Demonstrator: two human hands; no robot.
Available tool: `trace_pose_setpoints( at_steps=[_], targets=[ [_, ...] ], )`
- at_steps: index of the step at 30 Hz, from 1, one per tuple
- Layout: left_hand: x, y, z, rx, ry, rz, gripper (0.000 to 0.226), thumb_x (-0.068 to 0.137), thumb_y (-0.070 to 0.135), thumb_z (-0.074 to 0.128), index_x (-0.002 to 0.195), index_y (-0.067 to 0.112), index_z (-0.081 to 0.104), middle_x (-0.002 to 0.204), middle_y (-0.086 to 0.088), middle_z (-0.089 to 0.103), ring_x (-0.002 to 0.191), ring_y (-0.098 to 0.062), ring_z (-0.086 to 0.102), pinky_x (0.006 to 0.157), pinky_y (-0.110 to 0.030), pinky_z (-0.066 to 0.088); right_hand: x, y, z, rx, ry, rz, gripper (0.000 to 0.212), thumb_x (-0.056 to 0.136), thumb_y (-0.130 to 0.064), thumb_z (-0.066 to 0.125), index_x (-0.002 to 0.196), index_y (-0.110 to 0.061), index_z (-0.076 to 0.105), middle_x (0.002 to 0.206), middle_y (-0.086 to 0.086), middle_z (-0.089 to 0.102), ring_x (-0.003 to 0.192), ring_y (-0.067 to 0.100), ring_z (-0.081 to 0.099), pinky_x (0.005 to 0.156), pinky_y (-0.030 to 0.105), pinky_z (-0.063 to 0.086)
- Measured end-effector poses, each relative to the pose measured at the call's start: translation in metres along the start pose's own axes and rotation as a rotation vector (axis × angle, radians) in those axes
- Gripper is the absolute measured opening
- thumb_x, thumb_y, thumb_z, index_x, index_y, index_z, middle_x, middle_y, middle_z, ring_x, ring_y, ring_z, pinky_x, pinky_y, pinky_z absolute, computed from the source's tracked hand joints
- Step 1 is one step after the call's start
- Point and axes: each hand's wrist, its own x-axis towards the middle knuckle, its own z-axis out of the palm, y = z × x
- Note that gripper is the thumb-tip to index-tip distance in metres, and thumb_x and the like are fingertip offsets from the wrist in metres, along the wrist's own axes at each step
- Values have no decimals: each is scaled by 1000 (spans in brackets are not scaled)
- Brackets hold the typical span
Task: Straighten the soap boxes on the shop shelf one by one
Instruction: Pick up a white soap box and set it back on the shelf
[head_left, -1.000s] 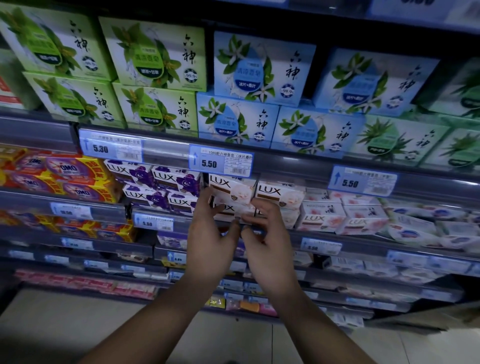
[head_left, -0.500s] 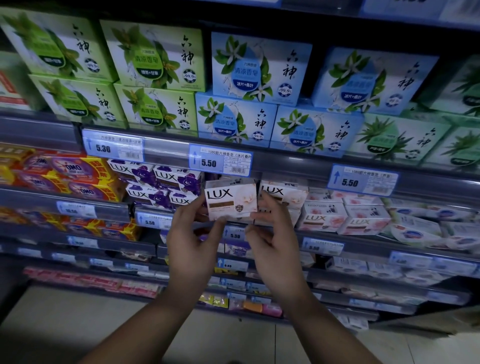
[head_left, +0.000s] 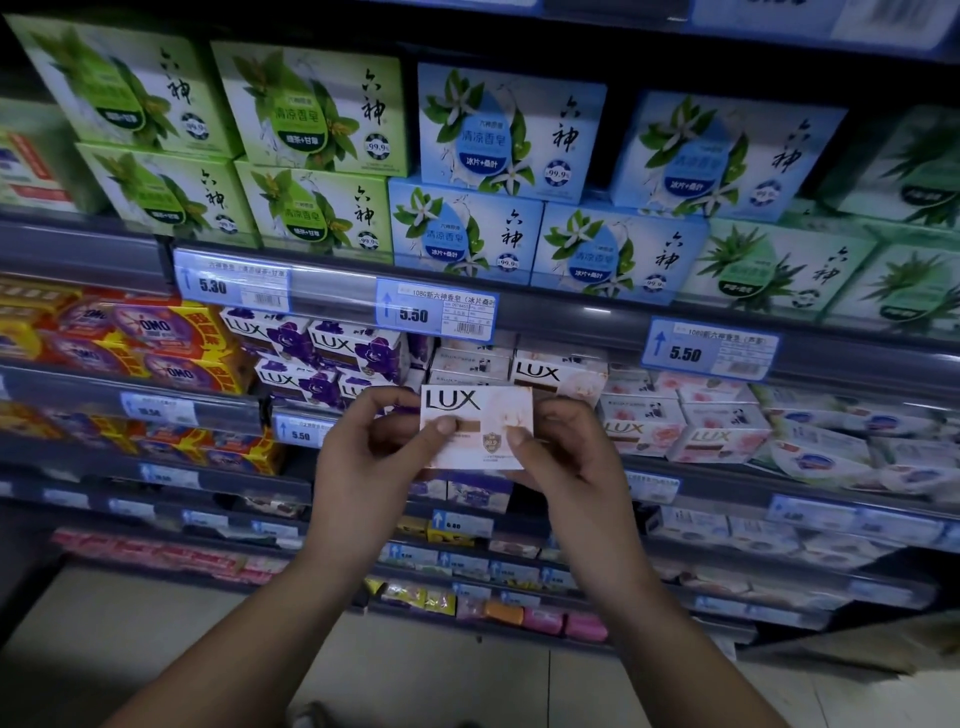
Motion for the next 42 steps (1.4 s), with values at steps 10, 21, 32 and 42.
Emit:
trace_pose_setpoints(
  at_steps=[10,21,32,42],
  targets=[
    [6,1,-16,-83,-137,-36,35,76,24,79,110,27,71,111,-7,77,107,-24,73,87,-36,60,-12,1,6,3,22,-31,35,93,-16,70,122,-33,62,121,-6,74,116,11,68,96,27,55],
    [15,3,-35,-258,-199,-131,30,71,33,86,93,21,70,98,0,71,104,-24,71,86,-28,57,-16,-5,22,18,44,-48,43,94,-7,68,132,-27,65,134,-5,67,126,11,61,100,24,53],
    [23,10,-53,-332,-324,-11,62,64,-5,78,117,16,54,125,2,71,123,-16,64,85,-28,59,-14,2,31,284,7,294,59,69,-41,86,125,-32,69,134,5,67,122,27,66,100,50,55],
    [20,10,-53,-156,-364,-248,60,72,41,81,127,20,68,110,-7,77,99,-27,75,77,-32,62,-12,-4,21,119,68,13,60,79,-18,82,130,-40,59,133,-11,67,125,12,62,96,32,55]
  ],
)
